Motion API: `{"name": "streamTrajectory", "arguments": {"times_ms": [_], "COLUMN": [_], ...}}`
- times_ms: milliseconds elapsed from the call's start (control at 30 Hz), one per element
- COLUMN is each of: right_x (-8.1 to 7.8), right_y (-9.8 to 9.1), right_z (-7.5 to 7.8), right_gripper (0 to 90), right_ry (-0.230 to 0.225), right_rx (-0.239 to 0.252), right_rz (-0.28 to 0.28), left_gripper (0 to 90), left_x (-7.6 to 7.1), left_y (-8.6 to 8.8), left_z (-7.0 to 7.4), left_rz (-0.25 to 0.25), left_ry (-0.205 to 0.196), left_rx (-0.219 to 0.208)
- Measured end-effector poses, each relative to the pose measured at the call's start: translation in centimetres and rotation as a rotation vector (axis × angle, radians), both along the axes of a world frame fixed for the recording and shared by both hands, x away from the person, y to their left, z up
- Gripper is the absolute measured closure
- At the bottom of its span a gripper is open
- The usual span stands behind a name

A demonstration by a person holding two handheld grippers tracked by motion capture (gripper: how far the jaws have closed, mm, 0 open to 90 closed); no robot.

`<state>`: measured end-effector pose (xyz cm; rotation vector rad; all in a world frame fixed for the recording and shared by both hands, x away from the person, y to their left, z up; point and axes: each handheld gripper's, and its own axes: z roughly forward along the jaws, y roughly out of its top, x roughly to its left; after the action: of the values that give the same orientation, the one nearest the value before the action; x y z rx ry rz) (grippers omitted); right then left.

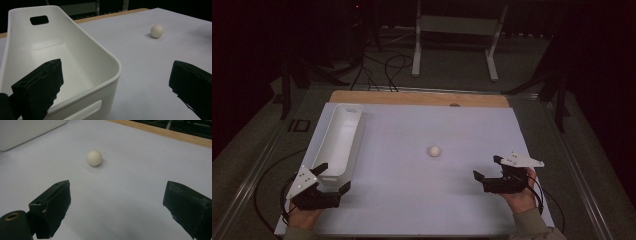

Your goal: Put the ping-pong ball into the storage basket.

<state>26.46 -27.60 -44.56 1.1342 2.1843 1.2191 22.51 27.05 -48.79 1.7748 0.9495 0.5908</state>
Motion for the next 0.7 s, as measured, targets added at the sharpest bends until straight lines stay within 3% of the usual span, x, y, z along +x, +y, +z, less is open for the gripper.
{"name": "streamTrajectory", "arguments": {"times_ms": [700], "right_x": [1.8], "right_y": [1.3], "right_z": [1.1], "right_gripper": [6.9], "right_ry": [0.021], "right_rx": [-0.043], "right_rz": [0.006], "left_gripper": [0.0], "left_x": [0.0], "left_y": [0.0], "left_z": [0.0], "left_rz": [-0.001], "left_ry": [0.0], "left_rx": [-0.001]}}
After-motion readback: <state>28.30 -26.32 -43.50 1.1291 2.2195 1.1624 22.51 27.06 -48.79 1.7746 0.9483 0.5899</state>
